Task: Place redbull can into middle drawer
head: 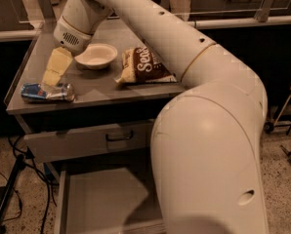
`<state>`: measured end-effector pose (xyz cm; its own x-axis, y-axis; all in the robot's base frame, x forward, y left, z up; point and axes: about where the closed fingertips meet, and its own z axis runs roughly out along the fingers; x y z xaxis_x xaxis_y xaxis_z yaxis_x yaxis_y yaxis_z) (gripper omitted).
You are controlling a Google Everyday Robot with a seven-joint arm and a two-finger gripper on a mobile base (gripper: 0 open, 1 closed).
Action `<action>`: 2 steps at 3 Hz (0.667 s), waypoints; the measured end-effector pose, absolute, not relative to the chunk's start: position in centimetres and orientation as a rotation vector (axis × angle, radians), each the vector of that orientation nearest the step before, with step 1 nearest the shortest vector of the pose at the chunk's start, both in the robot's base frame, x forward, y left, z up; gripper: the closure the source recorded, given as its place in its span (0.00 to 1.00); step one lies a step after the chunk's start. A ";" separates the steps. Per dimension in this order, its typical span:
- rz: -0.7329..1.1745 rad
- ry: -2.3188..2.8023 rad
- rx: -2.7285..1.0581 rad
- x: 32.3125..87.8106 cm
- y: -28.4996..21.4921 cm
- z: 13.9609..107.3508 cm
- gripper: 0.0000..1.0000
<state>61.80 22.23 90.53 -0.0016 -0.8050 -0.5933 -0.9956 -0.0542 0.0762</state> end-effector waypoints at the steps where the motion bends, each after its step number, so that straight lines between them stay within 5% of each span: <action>1: 0.744 1.903 -1.881 61.1 23.3 89.7 0.00; 2: 0.759 1.951 -1.863 60.8 24.1 88.5 0.00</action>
Offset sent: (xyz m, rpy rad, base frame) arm -0.0139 0.0244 -0.0281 -0.0260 0.0994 -0.0846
